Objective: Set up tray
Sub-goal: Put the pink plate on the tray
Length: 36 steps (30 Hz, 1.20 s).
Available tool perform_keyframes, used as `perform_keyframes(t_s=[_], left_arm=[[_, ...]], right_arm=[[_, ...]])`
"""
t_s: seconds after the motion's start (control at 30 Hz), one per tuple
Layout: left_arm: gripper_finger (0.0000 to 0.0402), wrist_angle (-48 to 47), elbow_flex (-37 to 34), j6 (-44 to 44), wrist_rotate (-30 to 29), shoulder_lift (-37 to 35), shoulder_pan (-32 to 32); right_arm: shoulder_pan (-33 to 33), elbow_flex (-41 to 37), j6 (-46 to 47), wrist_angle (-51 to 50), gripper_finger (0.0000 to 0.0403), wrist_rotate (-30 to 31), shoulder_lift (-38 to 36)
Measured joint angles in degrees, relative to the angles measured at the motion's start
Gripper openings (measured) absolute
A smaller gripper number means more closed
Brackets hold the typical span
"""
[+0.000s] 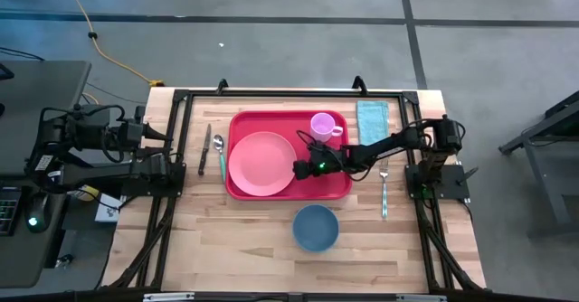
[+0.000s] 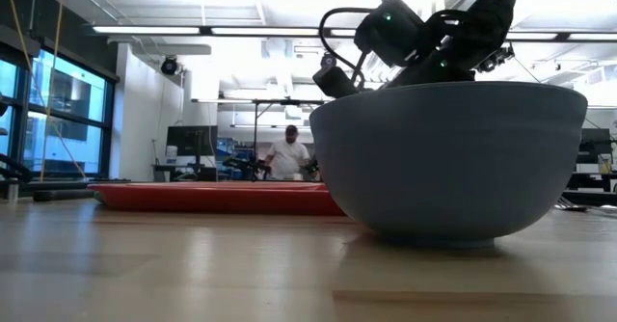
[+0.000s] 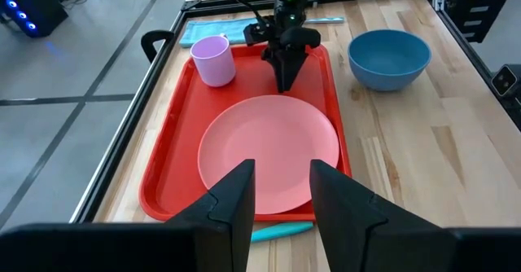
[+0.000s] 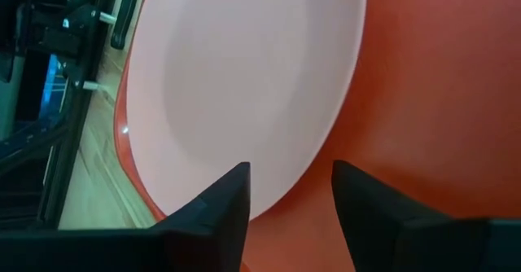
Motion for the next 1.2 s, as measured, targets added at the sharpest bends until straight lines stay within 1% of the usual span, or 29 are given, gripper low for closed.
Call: perform_keyframes(t_s=[0.13,0.23,0.33,0.43,0.67,0.77,0.87,0.97,1.07,1.1,1.13,1.2], left_arm=[[0.0152,0.0,0.0,0.0,0.0,0.0,0.0],[0.0152,0.0,0.0,0.0,0.0,0.0,0.0],[0.0152,0.0,0.0,0.0,0.0,0.0,0.0],[0.0152,0.0,0.0,0.0,0.0,0.0,0.0],[0.0152,0.0,0.0,0.0,0.3,0.0,0.0],[0.0152,0.0,0.0,0.0,0.5,0.0,0.0],[0.0152,0.0,0.0,0.0,0.5,0.0,0.0],[0.0152,0.0,0.0,0.0,0.5,0.0,0.0],[0.0152,0.0,0.0,0.0,0.5,0.0,0.0],[0.0152,0.0,0.0,0.0,0.5,0.0,0.0],[0.0152,0.0,0.0,0.0,0.5,0.0,0.0],[0.0152,0.0,0.0,0.0,0.5,0.0,0.0]], right_arm=[[-0.3,0.0,0.6,0.1,0.0174,0.3,0.0],[-0.3,0.0,0.7,0.3,0.0178,0.3,0.4],[-0.3,0.3,1.3,0.4,0.0174,0.2,1.7],[-0.3,2.1,0.7,0.3,0.0168,-1.2,3.9],[-0.4,6.1,-0.8,-0.2,0.0156,-1.0,6.2],[-0.8,6.4,0.0,-2.5,0.0140,-0.6,6.2],[-0.8,6.3,0.9,-3.5,0.0113,-0.7,6.2],[-0.8,6.3,1.0,-4.1,0.0073,-0.4,6.1],[-0.8,6.3,0.9,-4.2,0.0022,-0.3,6.1],[-0.8,6.3,0.6,-4.0,0.0013,-0.2,6.1],[-0.7,6.3,0.3,-3.7,0.0008,-0.1,6.0],[-0.7,6.3,0.6,-4.0,0.0013,0.6,5.9]])
